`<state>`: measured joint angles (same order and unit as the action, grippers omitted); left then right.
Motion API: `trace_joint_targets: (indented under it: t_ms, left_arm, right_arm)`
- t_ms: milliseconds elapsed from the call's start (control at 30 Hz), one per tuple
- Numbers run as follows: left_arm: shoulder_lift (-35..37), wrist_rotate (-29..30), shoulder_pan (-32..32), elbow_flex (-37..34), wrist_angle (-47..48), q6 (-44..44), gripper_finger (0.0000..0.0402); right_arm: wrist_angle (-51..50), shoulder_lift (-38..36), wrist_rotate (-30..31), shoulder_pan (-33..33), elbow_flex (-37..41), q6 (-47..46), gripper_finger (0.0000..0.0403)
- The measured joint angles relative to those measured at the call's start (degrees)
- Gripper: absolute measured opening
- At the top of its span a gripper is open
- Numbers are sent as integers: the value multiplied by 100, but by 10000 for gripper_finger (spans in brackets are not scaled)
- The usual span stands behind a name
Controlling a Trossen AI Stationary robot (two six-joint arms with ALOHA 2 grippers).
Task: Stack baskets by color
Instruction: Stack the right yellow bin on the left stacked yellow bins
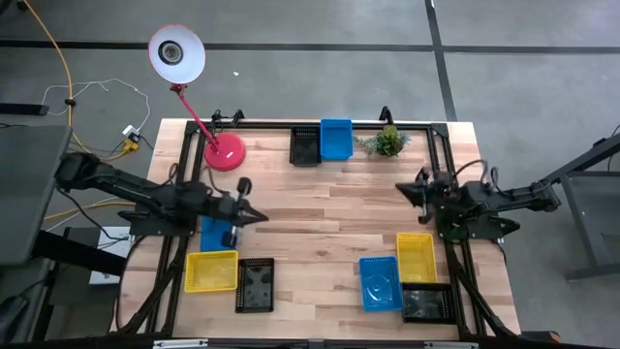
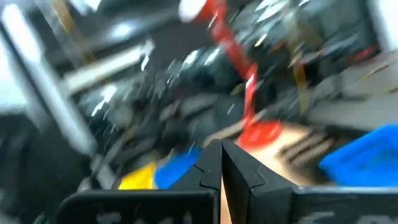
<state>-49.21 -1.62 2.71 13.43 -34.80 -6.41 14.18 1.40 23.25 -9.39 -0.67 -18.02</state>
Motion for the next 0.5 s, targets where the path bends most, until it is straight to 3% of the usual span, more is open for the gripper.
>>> trace_joint_targets:
  t_ms: [67,200,267,367,500]
  left_arm:
    - [324,169,-12,-303,-210,29,0]
    - [738,600,4,-533,-250,147,0]
    - [817,803,6,-533,-231,148,0]
    - [872,965,5,-533,-260,103,0]
    - [872,986,6,-533,-252,81,0]
  right_arm:
    - [498,31,35,2,0,122,0]
    - [1703,424,-1182,2,-2,397,0]
    - [1786,721,-1639,-15,-151,532,0]
    - [1116,1240,-1387,-82,-658,502,4]
    - [-1141,2068,-652,-256,-1735,-43,33]
